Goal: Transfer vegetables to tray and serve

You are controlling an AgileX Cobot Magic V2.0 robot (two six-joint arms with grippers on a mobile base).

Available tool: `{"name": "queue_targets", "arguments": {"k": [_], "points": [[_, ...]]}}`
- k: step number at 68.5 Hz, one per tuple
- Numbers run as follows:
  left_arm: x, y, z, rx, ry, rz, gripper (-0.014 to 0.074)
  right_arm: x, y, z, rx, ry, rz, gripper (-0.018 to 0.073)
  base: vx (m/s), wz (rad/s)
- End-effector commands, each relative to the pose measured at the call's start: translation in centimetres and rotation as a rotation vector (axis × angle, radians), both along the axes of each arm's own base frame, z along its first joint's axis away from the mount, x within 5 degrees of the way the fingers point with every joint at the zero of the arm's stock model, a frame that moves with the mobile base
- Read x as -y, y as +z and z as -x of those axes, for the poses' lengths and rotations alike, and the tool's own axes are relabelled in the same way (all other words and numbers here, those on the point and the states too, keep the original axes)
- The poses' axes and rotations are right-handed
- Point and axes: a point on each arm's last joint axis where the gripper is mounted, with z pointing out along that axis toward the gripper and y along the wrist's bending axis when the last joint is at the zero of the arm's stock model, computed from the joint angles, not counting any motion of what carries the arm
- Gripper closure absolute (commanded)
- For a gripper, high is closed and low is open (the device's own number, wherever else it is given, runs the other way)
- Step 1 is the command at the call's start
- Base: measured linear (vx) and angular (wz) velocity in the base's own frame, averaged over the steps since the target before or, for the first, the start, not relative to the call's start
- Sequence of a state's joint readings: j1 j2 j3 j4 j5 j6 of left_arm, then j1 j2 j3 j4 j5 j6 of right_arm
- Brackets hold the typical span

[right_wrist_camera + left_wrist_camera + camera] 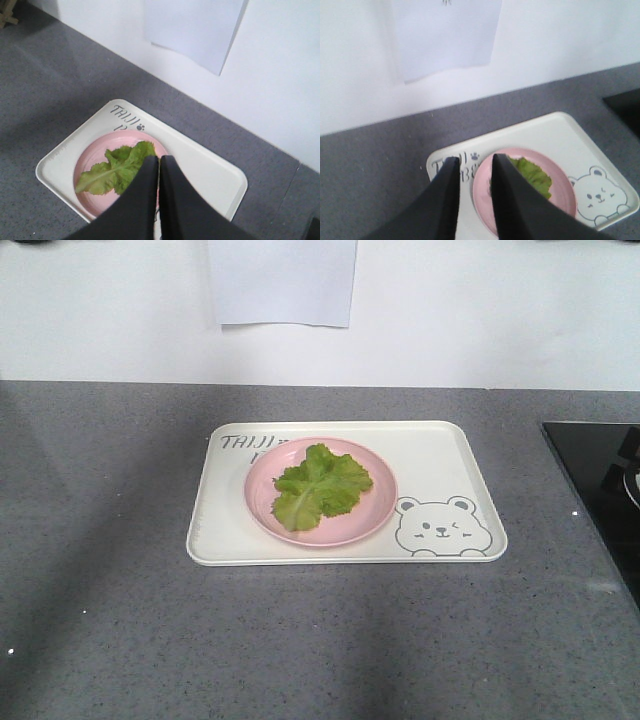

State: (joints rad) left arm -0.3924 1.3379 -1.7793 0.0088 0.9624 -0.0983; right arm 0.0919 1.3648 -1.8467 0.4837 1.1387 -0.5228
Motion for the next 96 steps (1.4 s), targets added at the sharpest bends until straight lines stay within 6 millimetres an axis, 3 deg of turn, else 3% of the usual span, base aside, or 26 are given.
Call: {"name": "queue_targets", "arguments": {"k": [1, 7, 13, 15, 16, 18, 25, 32, 36, 41, 46, 54, 96], "points": [[-1.4, 3.8, 3.8, 0.210, -0.025, 0.042, 0.0526, 0.4, 2.2, 3.5, 0.178, -0.015, -0.039, 0.0564, 0.00, 0.00], [-2.4, 5.0, 6.2, 0.270, -0.029, 0.048, 0.0596, 0.7, 0.7, 6.0, 0.235, -0.027, -0.044, 0.0564, 0.00, 0.00], [-3.3, 4.6, 8.3, 0.329, -0.035, 0.041, 0.0605, 1.1, -3.9, 7.7, 0.213, -0.053, -0.026, 0.0564, 0.00, 0.00], [-3.4, 3.9, 8.6, 0.324, -0.041, 0.040, 0.0603, 1.3, -4.6, 8.3, 0.243, -0.072, -0.027, 0.0564, 0.00, 0.00], [-3.5, 3.4, 8.9, 0.327, -0.042, 0.044, 0.0603, 1.5, -6.2, 8.5, 0.228, -0.085, -0.020, 0.0564, 0.00, 0.00], [-3.6, 2.7, 9.3, 0.327, -0.044, 0.049, 0.0603, 1.7, -7.5, 9.0, 0.237, -0.102, -0.014, 0.0564, 0.00, 0.00], [-4.1, -1.9, 10.9, 0.299, -0.055, 0.069, 0.0603, 2.6, -12.8, 11.7, 0.278, -0.188, -0.023, 0.0564, 0.00, 0.00], [-4.7, -8.9, 12.2, 0.259, -0.054, 0.068, 0.0603, 3.1, -17.7, 13.7, 0.251, -0.224, -0.023, 0.0564, 0.00, 0.00], [-5.0, -13.0, 12.9, 0.255, -0.048, 0.072, 0.0603, 3.2, -19.8, 14.6, 0.235, -0.225, -0.001, 0.0564, 0.00, 0.00], [-5.3, -16.9, 13.5, 0.267, -0.039, 0.093, 0.0603, 3.3, -21.8, 15.5, 0.221, -0.226, 0.012, 0.0564, 0.00, 0.00], [-5.5, -20.0, 14.1, 0.271, -0.028, 0.116, 0.0603, 3.4, -22.7, 16.0, 0.217, -0.228, 0.008, 0.0564, 0.00, 0.00], [-5.7, -21.7, 14.4, 0.291, -0.020, 0.137, 0.0603, 3.4, -22.8, 16.5, 0.235, -0.228, 0.003, 0.0564, 0.00, 0.00], [-5.8, -21.2, 14.4, 0.339, -0.015, 0.156, 0.0603, 3.4, -22.8, 16.5, 0.234, -0.228, 0.000, 0.0564, 0.00, 0.00]]}}
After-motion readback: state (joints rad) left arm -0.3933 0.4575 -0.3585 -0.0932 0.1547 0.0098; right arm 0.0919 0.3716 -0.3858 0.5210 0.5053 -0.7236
